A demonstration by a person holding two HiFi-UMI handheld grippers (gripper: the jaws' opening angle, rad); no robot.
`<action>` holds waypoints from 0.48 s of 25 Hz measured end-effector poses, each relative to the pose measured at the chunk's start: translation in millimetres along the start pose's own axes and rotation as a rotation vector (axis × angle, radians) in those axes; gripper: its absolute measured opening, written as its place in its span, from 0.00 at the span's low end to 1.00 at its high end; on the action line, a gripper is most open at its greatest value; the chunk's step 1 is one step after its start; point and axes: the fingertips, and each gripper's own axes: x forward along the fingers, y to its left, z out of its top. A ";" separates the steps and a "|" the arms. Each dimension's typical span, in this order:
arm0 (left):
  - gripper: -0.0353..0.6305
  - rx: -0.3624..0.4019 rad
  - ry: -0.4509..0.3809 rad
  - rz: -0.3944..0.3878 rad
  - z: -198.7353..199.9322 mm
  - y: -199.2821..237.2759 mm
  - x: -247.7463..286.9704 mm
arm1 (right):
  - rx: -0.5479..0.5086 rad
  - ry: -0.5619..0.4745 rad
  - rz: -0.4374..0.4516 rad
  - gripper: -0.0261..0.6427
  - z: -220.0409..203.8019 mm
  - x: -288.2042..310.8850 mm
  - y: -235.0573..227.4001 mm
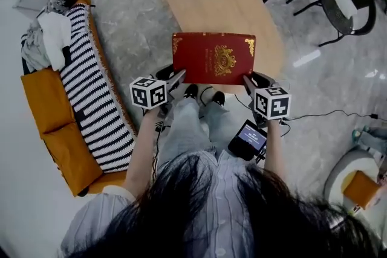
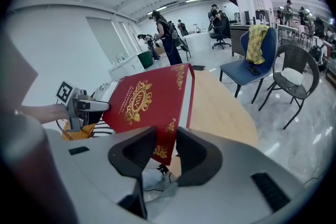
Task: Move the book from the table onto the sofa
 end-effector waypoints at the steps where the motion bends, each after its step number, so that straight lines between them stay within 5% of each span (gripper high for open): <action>1: 0.35 -0.002 -0.015 0.011 2.2 -3.5 -6.7 | -0.012 -0.001 0.007 0.23 3.9 -3.8 3.2; 12: 0.35 -0.105 -0.170 0.145 -8.1 -22.2 -77.2 | -0.170 0.014 0.127 0.23 36.7 -17.5 43.8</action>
